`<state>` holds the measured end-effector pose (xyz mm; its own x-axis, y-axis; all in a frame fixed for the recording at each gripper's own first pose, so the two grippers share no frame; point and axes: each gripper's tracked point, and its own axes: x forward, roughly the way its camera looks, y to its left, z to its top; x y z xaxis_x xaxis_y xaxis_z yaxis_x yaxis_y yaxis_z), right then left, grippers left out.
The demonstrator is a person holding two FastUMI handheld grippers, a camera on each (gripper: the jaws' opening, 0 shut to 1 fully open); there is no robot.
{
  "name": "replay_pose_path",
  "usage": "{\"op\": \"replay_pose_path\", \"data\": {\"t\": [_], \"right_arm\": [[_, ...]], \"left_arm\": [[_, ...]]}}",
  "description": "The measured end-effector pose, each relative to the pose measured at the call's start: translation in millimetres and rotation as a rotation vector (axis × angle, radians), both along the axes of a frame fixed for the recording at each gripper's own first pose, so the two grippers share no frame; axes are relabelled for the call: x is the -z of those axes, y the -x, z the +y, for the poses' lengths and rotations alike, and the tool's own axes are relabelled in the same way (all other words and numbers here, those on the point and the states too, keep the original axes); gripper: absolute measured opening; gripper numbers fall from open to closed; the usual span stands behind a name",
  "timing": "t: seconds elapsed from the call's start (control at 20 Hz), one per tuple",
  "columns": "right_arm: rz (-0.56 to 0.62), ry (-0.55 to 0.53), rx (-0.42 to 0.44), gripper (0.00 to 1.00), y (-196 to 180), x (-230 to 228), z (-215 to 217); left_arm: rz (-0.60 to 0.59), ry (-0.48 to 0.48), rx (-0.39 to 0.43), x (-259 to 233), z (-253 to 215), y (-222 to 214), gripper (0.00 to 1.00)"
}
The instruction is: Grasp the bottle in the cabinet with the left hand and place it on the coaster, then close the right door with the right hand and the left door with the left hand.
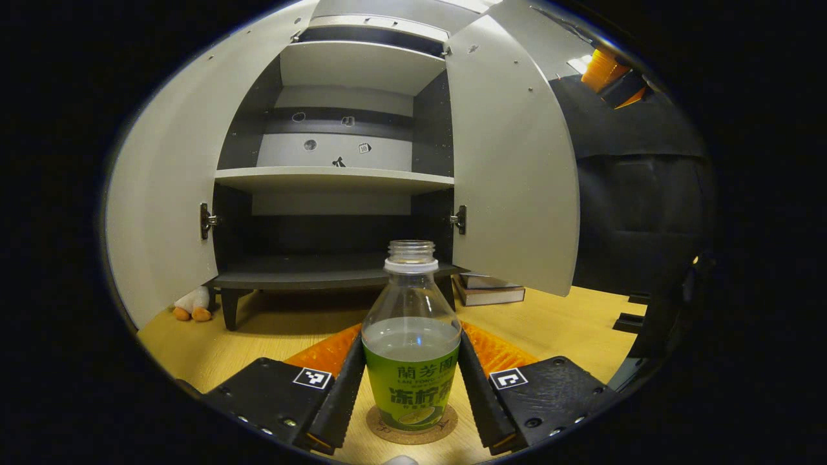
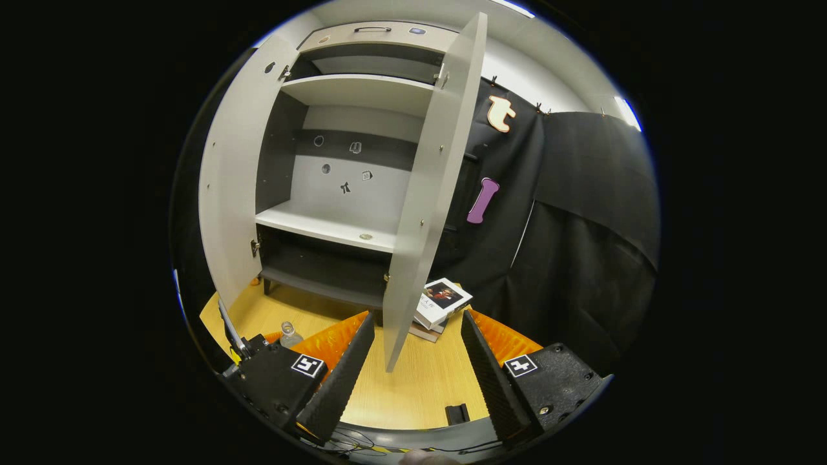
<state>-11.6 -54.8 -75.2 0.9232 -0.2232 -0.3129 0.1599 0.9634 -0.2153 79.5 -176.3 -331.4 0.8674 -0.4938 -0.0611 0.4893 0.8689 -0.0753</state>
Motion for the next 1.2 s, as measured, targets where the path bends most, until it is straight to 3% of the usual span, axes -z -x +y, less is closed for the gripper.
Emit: {"op": "replay_pose_path", "data": {"t": [0.1,0.3,0.65,0.9,1.2], "right_arm": [[-0.003,0.001,0.005,0.83,0,-1,-4],[0.007,-0.009,0.013,0.83,0,4,-9],[0.006,-0.031,0.005,0.84,-5,6,-8],[-0.049,-0.087,0.0,0.83,-17,-3,-6],[-0.133,-0.121,-0.01,0.84,-22,-22,-4]], "left_arm": [[0.024,-0.013,-0.019,6,6,1,0.76],[0.033,-0.016,-0.048,2,13,-4,0.95],[-0.043,0.026,-0.051,-60,7,-12,0.95],[-0.1,0.002,-0.062,-122,12,-23,0.94],[-0.016,0.109,-0.047,-199,17,-25,0.95]]}}
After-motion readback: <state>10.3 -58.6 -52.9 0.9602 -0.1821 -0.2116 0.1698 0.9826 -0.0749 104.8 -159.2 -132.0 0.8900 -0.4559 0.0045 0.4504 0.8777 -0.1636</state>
